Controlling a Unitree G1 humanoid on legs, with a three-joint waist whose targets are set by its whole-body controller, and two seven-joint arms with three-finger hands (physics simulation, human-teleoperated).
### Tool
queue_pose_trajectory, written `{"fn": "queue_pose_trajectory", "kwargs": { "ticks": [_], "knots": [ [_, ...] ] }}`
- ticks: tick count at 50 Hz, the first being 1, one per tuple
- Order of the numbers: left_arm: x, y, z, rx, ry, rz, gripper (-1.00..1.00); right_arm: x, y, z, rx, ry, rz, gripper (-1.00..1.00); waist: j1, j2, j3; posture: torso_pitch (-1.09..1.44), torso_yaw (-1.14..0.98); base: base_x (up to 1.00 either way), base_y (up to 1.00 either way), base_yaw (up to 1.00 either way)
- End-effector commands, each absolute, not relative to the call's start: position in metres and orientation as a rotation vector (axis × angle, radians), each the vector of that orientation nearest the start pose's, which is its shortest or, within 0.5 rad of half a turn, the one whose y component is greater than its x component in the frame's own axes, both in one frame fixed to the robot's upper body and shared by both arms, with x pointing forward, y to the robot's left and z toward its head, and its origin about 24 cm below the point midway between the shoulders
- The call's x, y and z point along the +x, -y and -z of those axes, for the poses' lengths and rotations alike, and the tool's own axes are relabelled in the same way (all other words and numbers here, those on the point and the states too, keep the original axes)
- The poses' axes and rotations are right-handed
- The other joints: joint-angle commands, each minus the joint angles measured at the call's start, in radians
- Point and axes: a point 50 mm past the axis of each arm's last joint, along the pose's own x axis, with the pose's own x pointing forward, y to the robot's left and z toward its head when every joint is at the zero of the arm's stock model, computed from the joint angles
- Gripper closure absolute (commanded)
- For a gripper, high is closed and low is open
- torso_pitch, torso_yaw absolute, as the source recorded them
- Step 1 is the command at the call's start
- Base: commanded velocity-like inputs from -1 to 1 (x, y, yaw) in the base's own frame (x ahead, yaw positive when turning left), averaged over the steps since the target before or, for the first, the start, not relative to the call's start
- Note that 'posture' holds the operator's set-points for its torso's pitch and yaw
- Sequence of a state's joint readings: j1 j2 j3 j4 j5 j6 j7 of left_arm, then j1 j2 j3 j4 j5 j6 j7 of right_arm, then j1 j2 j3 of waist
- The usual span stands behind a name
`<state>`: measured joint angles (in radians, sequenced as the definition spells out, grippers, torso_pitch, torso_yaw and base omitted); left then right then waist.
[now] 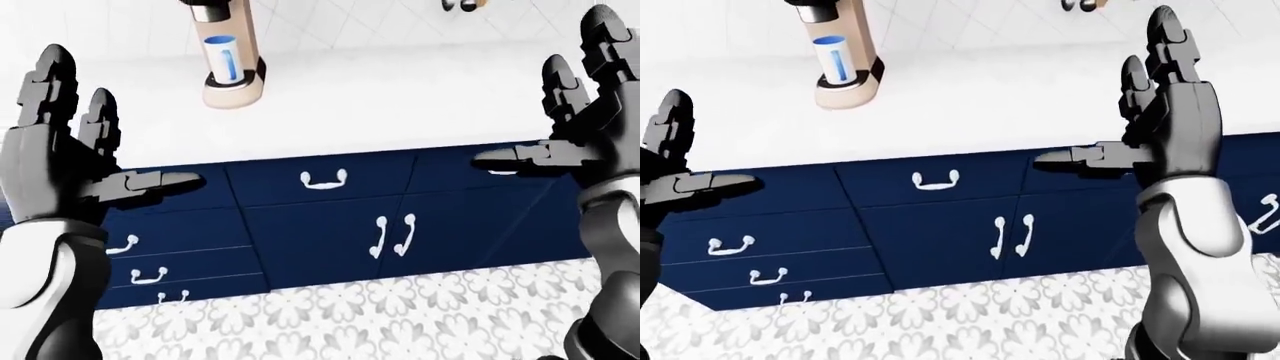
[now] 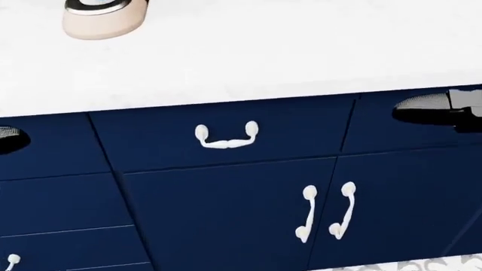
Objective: Pick the mug from under the coffee machine dispenser and place it on the counter.
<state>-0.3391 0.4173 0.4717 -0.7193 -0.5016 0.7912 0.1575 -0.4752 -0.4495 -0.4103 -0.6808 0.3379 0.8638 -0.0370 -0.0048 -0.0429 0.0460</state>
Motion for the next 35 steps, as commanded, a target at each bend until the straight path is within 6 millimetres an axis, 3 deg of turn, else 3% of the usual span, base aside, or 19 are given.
{"fn": "queue_pose_trajectory", "kwargs": {
  "ticks": [1, 4, 6, 7, 9, 10, 11, 15, 18, 20, 21, 22, 26, 29, 32, 33, 34, 35],
  "knots": [
    [0.2237, -0.2421, -0.2635, 0.019, 0.478, -0.21, -1.0, 0.2376, 0.2247, -0.2834, -0.141, 0.491, 0.117, -1.0, 0.005, -0.003, -0.023, 0.0, 0.0, 0.22, 0.25, 0.0],
    [0.2241, -0.2415, -0.2633, 0.019, 0.478, -0.208, -1.0, 0.2375, 0.2246, -0.2839, -0.139, 0.492, 0.118, -1.0, 0.0, 0.024, -0.01, 0.0, 0.0, 0.22, 0.25, 0.0],
    [0.2241, -0.2422, -0.2634, 0.02, 0.479, -0.21, -1.0, 0.2372, 0.2248, -0.2848, -0.138, 0.493, 0.118, -1.0, -0.006, 0.053, -0.008, 0.0, 0.0, 0.23, 0.25, 0.0],
    [0.2239, -0.2419, -0.2637, 0.019, 0.479, -0.209, -1.0, 0.237, 0.2249, -0.2849, -0.138, 0.493, 0.118, -1.0, -0.008, 0.072, -0.012, 0.0, 0.0, 0.23, 0.25, 0.0],
    [0.2231, -0.242, -0.2643, 0.019, 0.481, -0.209, -1.0, 0.2362, 0.2249, -0.2861, -0.137, 0.494, 0.117, -1.0, -0.008, 0.144, -0.039, 0.0, 0.0, 0.21, 0.27, 0.0],
    [0.2232, -0.2424, -0.2642, 0.019, 0.48, -0.21, -1.0, 0.2361, 0.2249, -0.2862, -0.135, 0.494, 0.116, -1.0, 0.001, 0.102, -0.027, 0.0, 0.0, 0.21, 0.28, 0.0],
    [0.2228, -0.2422, -0.2648, 0.019, 0.482, -0.211, -1.0, 0.2362, 0.225, -0.2862, -0.135, 0.494, 0.116, -1.0, 0.0, 0.12, -0.017, 0.0, 0.0, 0.21, 0.29, 0.0],
    [0.2222, -0.2421, -0.2654, 0.019, 0.483, -0.211, -1.0, 0.2357, 0.2252, -0.2867, -0.134, 0.495, 0.116, -1.0, 0.012, 0.085, -0.018, 0.0, 0.0, 0.21, 0.3, 0.0],
    [0.2217, -0.2423, -0.266, 0.018, 0.485, -0.212, -1.0, 0.2354, 0.2252, -0.2879, -0.132, 0.497, 0.116, -1.0, 0.018, 0.045, -0.002, 0.0, 0.0, 0.19, 0.36, 0.0],
    [0.2214, -0.2427, -0.2661, 0.019, 0.485, -0.213, -1.0, 0.2354, 0.225, -0.2881, -0.132, 0.498, 0.116, -1.0, 0.021, 0.011, -0.003, 0.0, 0.0, 0.2, 0.37, 0.0],
    [0.2214, -0.2427, -0.266, 0.018, 0.484, -0.212, -1.0, 0.2353, 0.2248, -0.2882, -0.132, 0.498, 0.115, -1.0, 0.021, -0.018, -0.015, 0.0, 0.0, 0.2, 0.36, 0.0],
    [0.2213, -0.2426, -0.266, 0.019, 0.484, -0.212, -1.0, 0.2353, 0.2246, -0.2881, -0.133, 0.498, 0.115, -1.0, 0.012, -0.001, -0.018, 0.0, 0.0, 0.19, 0.36, 0.0],
    [0.2211, -0.2426, -0.2662, 0.02, 0.484, -0.212, -1.0, 0.2349, 0.2244, -0.2879, -0.132, 0.499, 0.114, -1.0, 0.002, -0.006, -0.027, 0.0, 0.0, 0.2, 0.36, 0.0],
    [0.2211, -0.2428, -0.266, 0.02, 0.485, -0.212, -1.0, 0.235, 0.2242, -0.2877, -0.134, 0.499, 0.114, -1.0, -0.003, 0.014, -0.015, 0.0, 0.0, 0.2, 0.36, 0.0],
    [0.2214, -0.2427, -0.2662, 0.019, 0.485, -0.213, -1.0, 0.2352, 0.2246, -0.2882, -0.134, 0.5, 0.114, -1.0, -0.01, 0.058, -0.01, 0.0, 0.0, 0.19, 0.36, 0.0],
    [0.2215, -0.2425, -0.2666, 0.019, 0.485, -0.212, -1.0, 0.235, 0.2249, -0.2886, -0.133, 0.5, 0.115, -1.0, -0.013, 0.084, -0.016, 0.0, 0.0, 0.2, 0.36, 0.0],
    [0.222, -0.2424, -0.2666, 0.017, 0.485, -0.213, -1.0, 0.235, 0.2251, -0.2887, -0.134, 0.501, 0.115, -1.0, -0.014, 0.123, -0.029, 0.0, 0.0, 0.2, 0.35, 0.0],
    [0.2223, -0.2417, -0.2666, 0.018, 0.485, -0.211, -1.0, 0.2352, 0.225, -0.2887, -0.132, 0.501, 0.116, -1.0, -0.016, 0.139, -0.047, 0.0, 0.0, 0.2, 0.36, 0.0]
  ]
}}
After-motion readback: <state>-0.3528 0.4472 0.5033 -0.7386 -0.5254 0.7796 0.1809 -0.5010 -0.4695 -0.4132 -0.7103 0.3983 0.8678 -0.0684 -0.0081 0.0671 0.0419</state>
